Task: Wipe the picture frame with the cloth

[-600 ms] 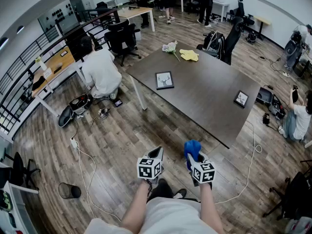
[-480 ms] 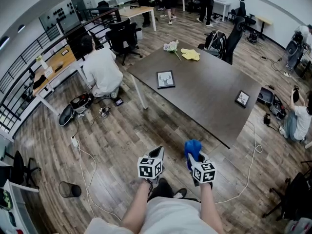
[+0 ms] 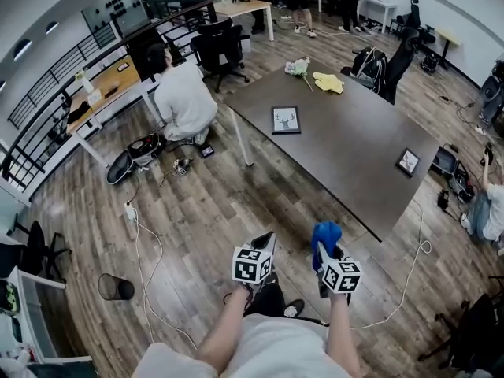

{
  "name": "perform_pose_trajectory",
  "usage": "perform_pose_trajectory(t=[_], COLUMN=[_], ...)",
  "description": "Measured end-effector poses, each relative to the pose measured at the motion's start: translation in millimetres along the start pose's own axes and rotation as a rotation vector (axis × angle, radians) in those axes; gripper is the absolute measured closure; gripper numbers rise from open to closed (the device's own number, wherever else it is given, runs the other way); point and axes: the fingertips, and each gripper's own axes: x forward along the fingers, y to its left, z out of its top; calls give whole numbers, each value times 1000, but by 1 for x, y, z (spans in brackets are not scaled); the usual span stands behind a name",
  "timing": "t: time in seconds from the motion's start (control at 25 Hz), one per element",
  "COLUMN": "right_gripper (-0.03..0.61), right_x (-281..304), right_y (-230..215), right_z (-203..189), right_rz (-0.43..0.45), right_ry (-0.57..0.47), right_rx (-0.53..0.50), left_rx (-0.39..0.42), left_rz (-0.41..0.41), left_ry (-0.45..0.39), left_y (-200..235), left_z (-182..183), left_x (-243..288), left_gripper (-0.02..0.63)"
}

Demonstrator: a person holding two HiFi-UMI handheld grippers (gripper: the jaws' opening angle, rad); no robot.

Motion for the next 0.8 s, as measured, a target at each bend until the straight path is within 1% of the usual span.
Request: perform_pose_trajectory(t=[0.24, 0.4, 0.52, 0.68, 0.8], right_gripper=[500, 500, 500, 500, 499], right_x=[8, 16, 28, 50, 70], right_y=[-3, -13, -18, -25, -23], right_z=[-9, 3, 17, 33, 45], right_rz=[0, -4, 3, -31, -16], right_ry=[37, -20, -56, -56, -64], right_rx=[5, 26, 51, 52, 54], left_rx=[-13, 3, 16, 23, 8], left_rz=[15, 15, -15, -31, -44], left_ry=[12, 15, 20, 27, 25], left_y=[8, 11, 15, 29, 44], left_z=[-3, 4, 16, 40, 59], left_x=[7, 25, 39, 59, 77], left_gripper=[560, 560, 560, 560, 560])
